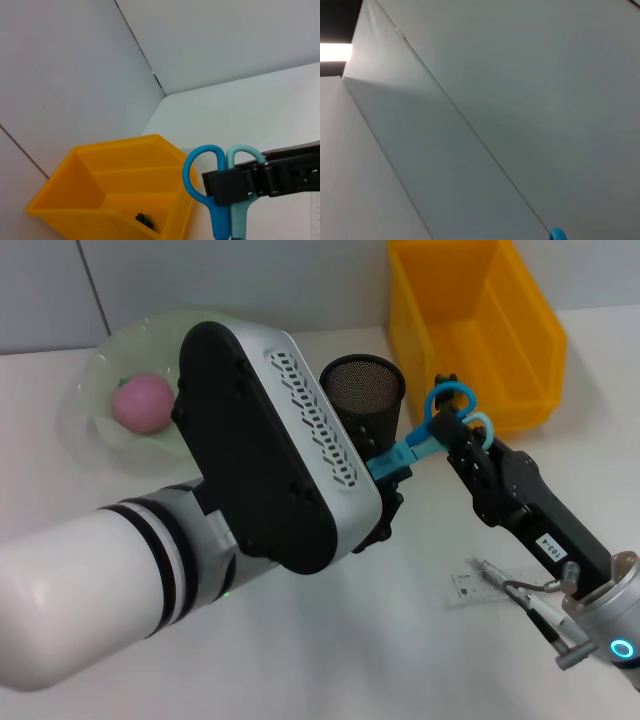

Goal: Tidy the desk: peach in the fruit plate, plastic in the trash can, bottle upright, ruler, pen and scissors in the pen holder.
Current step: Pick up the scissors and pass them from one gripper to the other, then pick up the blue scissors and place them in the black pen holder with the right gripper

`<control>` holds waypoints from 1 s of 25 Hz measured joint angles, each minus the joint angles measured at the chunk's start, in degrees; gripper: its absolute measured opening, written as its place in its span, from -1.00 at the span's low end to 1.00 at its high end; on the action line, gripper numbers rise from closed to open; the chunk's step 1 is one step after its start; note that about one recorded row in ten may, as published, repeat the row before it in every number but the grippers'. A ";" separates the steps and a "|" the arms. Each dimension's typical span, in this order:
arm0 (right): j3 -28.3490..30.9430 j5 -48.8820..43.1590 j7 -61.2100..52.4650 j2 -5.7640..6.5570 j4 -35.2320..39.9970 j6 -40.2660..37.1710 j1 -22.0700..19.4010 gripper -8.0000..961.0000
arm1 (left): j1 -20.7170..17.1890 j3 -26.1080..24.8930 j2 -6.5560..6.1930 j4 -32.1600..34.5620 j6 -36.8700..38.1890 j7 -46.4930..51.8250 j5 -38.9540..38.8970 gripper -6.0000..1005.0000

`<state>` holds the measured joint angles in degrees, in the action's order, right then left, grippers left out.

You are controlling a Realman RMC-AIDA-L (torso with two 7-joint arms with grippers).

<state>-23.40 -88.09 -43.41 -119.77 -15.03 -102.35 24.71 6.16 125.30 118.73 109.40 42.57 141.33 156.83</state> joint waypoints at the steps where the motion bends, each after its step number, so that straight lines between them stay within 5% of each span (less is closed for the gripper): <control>1: 0.13 -0.31 0.11 0.00 0.01 -0.09 -0.06 -0.74 | 0.00 0.05 0.01 -0.08 -0.01 0.00 -0.01 -0.52; 10: 0.54 -0.49 0.43 -0.02 -0.17 -0.43 -0.45 -0.81 | -0.09 0.50 0.01 -0.65 -0.12 0.00 -0.07 -0.52; 13: 0.95 -0.50 0.43 0.00 0.07 -0.46 -0.62 -0.81 | -0.41 0.43 0.01 -0.37 -0.13 0.00 -0.42 -0.10; 18: 1.47 -0.39 0.42 0.12 0.58 -0.48 -0.81 -0.81 | -0.54 0.20 -0.05 -0.16 -0.57 0.52 -0.54 0.32; 25: 2.17 -0.31 0.43 0.21 1.16 -0.48 -0.81 -0.81 | -0.67 -0.25 -0.17 0.13 -0.73 0.85 -1.03 0.54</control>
<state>-21.23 -88.41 -42.98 -119.56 -13.87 -102.83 23.91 5.49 125.05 118.56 109.52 41.84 142.18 155.80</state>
